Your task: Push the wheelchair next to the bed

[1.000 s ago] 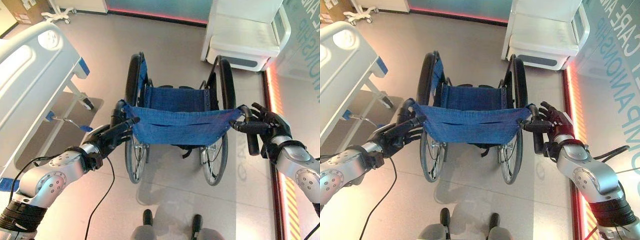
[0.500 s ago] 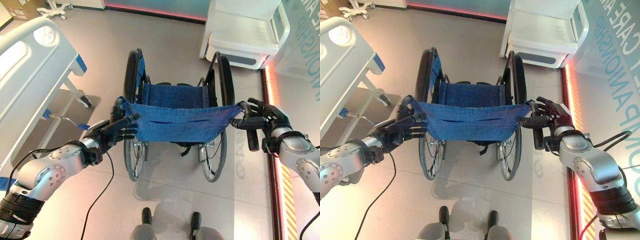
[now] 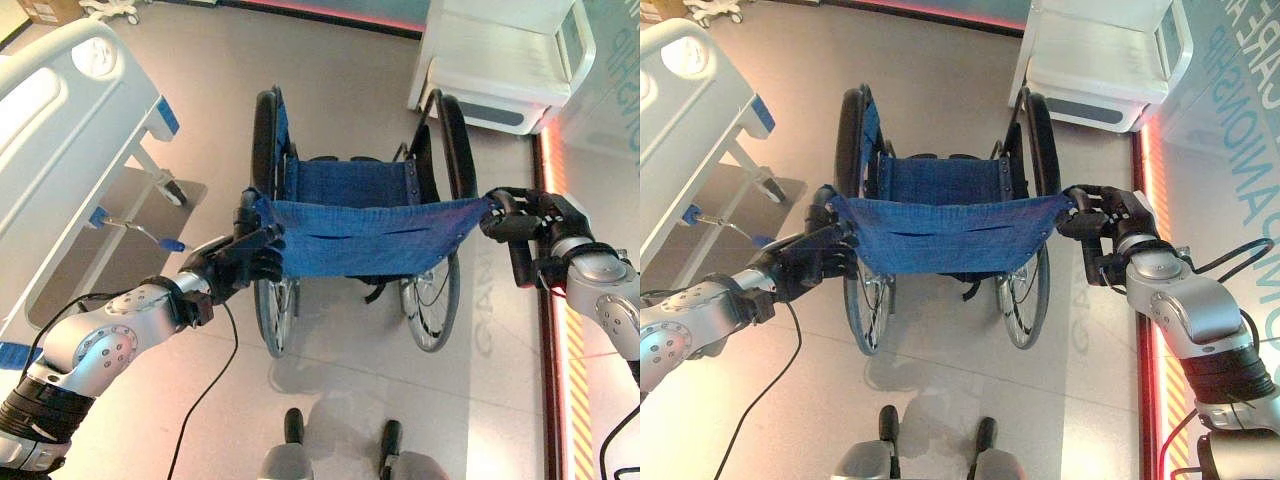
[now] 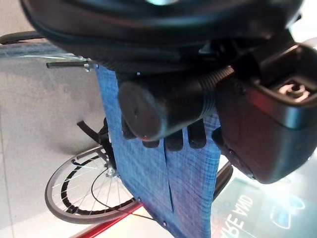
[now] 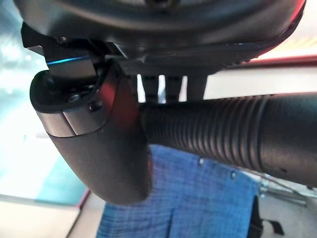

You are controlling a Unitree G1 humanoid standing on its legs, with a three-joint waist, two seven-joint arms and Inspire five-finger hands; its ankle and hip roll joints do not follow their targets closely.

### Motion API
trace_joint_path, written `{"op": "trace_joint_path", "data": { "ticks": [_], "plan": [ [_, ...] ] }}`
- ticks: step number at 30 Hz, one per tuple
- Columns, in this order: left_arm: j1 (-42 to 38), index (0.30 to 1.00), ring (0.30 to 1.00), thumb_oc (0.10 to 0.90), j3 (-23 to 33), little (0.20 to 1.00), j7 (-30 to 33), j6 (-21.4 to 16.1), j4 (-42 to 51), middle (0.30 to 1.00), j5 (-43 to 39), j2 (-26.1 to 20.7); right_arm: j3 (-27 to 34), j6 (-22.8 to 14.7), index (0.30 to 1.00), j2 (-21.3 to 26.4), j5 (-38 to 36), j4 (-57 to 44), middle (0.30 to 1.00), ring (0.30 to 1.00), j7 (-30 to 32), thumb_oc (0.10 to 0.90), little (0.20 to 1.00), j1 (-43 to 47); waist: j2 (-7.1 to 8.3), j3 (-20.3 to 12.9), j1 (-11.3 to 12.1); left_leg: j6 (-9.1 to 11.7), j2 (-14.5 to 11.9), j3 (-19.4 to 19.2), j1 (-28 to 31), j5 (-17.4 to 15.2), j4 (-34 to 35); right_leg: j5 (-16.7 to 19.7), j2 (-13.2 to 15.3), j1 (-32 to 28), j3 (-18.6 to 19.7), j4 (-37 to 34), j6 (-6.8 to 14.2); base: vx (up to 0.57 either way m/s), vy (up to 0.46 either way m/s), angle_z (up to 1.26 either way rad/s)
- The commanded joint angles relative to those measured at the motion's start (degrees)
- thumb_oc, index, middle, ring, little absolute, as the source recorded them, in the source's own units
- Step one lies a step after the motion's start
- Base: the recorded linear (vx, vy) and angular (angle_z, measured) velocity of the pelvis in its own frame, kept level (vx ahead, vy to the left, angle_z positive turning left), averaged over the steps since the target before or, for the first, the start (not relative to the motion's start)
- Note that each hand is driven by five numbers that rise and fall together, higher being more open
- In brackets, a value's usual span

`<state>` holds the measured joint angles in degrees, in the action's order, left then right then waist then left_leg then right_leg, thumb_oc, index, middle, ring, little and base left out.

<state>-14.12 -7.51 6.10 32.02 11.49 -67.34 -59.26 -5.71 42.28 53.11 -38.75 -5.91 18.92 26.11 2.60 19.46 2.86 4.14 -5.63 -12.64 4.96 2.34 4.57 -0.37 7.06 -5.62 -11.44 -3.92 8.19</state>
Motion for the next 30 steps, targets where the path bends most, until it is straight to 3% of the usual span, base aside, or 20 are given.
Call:
{"op": "trace_joint_path", "data": {
  "ticks": [1,11,18,20,22,23,24,25,26,28,29,30],
  "plan": [
    [-5.42,0.300,0.300,0.400,3.89,0.300,0.35,-6.23,-2.29,0.300,0.57,-0.61,-3.07,3.38,0.300,8.16,2.84,6.09,0.300,0.300,-2.13,0.400,0.300,-7.02,-1.11,-0.84,-3.70,-1.47,1.26,-0.09,-3.85,-0.28,-3.90,3.62,0.04,5.37,-0.39,3.67,-0.96,0.00,0.000,0.00],
    [-5.27,0.300,0.300,0.400,4.91,0.300,1.63,-6.63,-2.20,0.300,0.96,-0.13,-2.79,2.36,0.300,7.26,2.94,5.33,0.300,0.300,-2.36,0.400,0.300,-7.41,-1.16,-0.70,-3.71,-1.22,0.61,-0.06,-4.18,-0.24,-4.51,2.35,-0.71,5.87,-1.23,5.39,-1.79,0.00,-0.062,0.00],
    [-4.36,0.300,0.300,0.400,7.43,0.300,5.64,-7.77,-2.57,0.300,2.47,0.15,-3.31,1.94,0.300,7.28,2.64,2.73,0.300,0.300,-3.84,0.400,0.300,-6.63,-0.26,-0.83,-3.69,0.10,-2.42,0.84,-5.65,-1.14,-11.28,-0.75,-2.72,6.07,-2.85,9.77,-4.59,0.04,-0.189,0.05],
    [-4.09,0.300,0.300,0.400,8.66,0.300,6.61,-8.70,-3.64,0.300,3.20,-0.16,-3.87,0.33,0.300,8.20,3.11,3.07,0.300,0.300,-5.41,0.400,0.300,-5.28,0.52,-0.17,-3.68,0.35,-3.94,0.45,-6.71,-3.06,-17.58,-1.36,-2.79,5.81,-3.46,11.25,-5.57,0.06,-0.248,0.07],
    [-3.76,0.300,0.300,0.400,9.65,0.300,6.37,-9.30,-4.57,0.300,2.95,-0.09,-4.53,-0.57,0.300,8.77,2.83,3.32,0.300,0.300,-5.87,0.400,0.300,-3.98,0.97,0.35,-3.42,0.63,-4.99,1.03,-8.31,-2.53,-23.12,-1.59,-3.15,5.61,-3.32,12.13,-6.35,0.08,-0.215,-0.06],
    [-2.96,0.300,0.300,0.400,11.06,0.300,6.35,-9.30,-4.94,0.300,1.93,0.17,-5.34,-1.16,0.300,9.03,3.04,3.08,0.300,0.300,-5.99,0.400,0.300,-2.83,1.47,1.18,-2.66,0.78,-5.10,3.45,-12.20,-0.42,-32.91,-2.09,-3.79,5.14,-2.63,13.19,-7.48,0.11,-0.237,-0.16],
    [-2.21,0.300,0.300,0.400,12.26,0.300,5.96,-8.84,-5.12,0.300,1.99,0.56,-5.67,-1.34,0.300,9.11,3.35,2.62,0.300,0.300,-6.41,0.400,0.300,-2.26,1.72,1.77,-2.18,0.35,-4.69,4.50,-15.27,0.61,-39.80,-2.65,-4.40,4.67,-1.90,14.16,-8.33,0.12,-0.240,-0.20],
    [-1.92,0.300,0.300,0.400,12.67,0.300,5.86,-8.73,-5.17,0.300,1.96,0.70,-5.72,-1.39,0.300,9.14,3.35,2.43,0.300,0.300,-6.50,0.400,0.300,-2.12,1.67,1.94,-2.10,0.25,-4.71,4.75,-16.24,1.02,-41.52,-2.83,-4.70,4.48,-1.67,14.41,-8.60,0.21,-0.149,-0.19],
    [-1.00,0.300,0.300,0.400,14.08,0.300,4.76,-7.67,-5.96,0.300,2.05,1.29,-6.21,-1.83,0.300,8.66,4.31,2.52,0.300,0.300,-7.22,0.400,0.300,-1.62,1.43,2.51,-1.06,-0.76,-2.56,6.21,-19.05,2.05,-43.10,-3.83,-5.56,2.82,-0.36,15.37,-8.97,0.25,-0.050,-0.11],
    [1.07,0.300,0.300,0.400,15.76,0.300,3.39,-7.17,-6.79,0.300,2.57,1.51,-6.62,-2.32,0.300,7.83,5.78,2.26,0.300,0.300,-8.44,0.400,0.300,-1.47,0.59,2.41,0.85,-1.55,1.11,6.31,-21.01,3.47,-37.43,-5.17,-6.67,0.92,1.01,16.25,-8.63,0.32,0.001,-0.03],
    [1.51,0.300,0.300,0.400,16.06,0.300,2.98,-7.21,-7.04,0.300,2.76,1.60,-6.75,-2.46,0.300,7.74,5.78,2.18,0.300,0.300,-8.56,0.400,0.300,-1.41,0.48,2.30,1.17,-1.50,1.24,5.92,-21.10,3.97,-36.13,-5.42,-6.89,0.51,1.14,16.26,-8.57,0.45,0.045,-0.11],
    [2.47,0.300,0.300,0.400,16.15,0.300,1.90,-7.58,-8.07,0.300,2.86,1.82,-8.00,-2.83,0.300,7.43,5.78,2.51,0.300,0.300,-8.95,0.400,0.300,-0.50,-0.71,1.65,2.24,-0.05,0.34,4.33,-20.72,7.60,-27.96,-6.51,-8.44,-1.75,0.74,16.00,-8.29,0.54,0.083,-0.31]
  ]
}}
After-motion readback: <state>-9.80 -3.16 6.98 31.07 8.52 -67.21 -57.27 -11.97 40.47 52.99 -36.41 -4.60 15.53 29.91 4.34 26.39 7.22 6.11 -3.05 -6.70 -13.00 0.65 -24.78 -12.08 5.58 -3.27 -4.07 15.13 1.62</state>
